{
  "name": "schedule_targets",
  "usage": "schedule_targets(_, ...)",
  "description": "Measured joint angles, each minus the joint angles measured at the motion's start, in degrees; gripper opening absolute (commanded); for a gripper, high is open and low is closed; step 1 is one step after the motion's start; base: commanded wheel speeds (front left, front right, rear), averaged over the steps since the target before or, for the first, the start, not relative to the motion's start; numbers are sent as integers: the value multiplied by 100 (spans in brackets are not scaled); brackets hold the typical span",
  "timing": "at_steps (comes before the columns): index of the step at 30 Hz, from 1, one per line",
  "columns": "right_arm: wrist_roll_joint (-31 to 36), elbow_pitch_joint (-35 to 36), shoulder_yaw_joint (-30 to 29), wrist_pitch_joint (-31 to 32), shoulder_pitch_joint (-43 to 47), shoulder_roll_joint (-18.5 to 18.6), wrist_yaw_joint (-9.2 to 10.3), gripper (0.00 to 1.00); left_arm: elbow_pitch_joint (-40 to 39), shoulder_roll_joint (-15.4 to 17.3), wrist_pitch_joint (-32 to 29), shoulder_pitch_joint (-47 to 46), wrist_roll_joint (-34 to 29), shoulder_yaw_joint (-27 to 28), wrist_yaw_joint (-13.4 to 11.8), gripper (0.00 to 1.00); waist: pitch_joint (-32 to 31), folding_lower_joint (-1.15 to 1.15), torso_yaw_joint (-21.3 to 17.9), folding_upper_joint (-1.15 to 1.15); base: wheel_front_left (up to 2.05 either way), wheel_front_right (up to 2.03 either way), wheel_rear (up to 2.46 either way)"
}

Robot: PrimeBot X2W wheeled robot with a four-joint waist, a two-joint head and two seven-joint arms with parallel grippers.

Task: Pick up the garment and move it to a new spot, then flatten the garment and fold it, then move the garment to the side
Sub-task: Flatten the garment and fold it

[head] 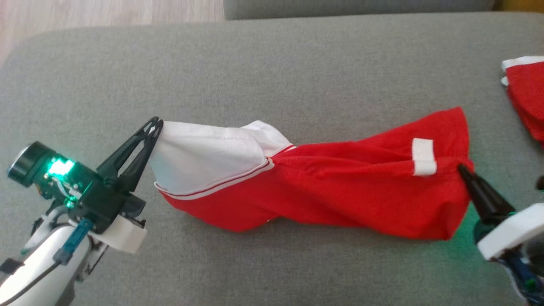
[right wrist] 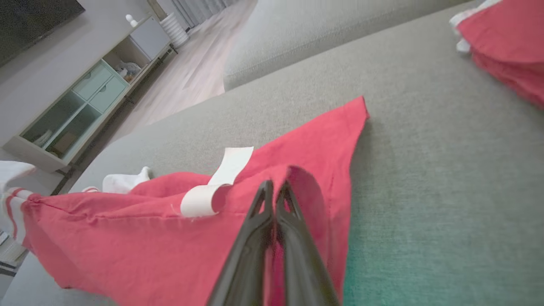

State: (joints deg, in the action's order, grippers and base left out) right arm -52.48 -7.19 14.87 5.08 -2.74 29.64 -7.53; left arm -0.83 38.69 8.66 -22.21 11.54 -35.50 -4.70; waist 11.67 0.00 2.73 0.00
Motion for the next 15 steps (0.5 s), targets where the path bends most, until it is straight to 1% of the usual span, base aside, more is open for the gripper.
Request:
schedule_targets(5, -342, 751, -389, 136, 209, 396, 0, 0, -305, 186, -2, -163, 0, 26, 129, 0, -231, -1, -58, 0, 0, 0, 0)
schedule_targets(8, -587, 1280, -695, 281, 72, 657, 0, 0, -489, 400, -90, -602, -2, 103, 333, 0, -315, -1, -112, 0, 0, 0, 0)
schedule_targets(12, -813, 1712, -1007, 705, -723, 928, 0, 0, -603, 565, -274, -1530, -1, 281, 724, 0, -271, -1, -174, 0, 0, 0, 0)
schedule_targets(15, -800, 1668, -1034, 1085, -1735, 1077, 0, 0, -427, 553, -405, -2396, 1, 336, 987, 0, -99, 0, -178, 0, 0, 0, 0)
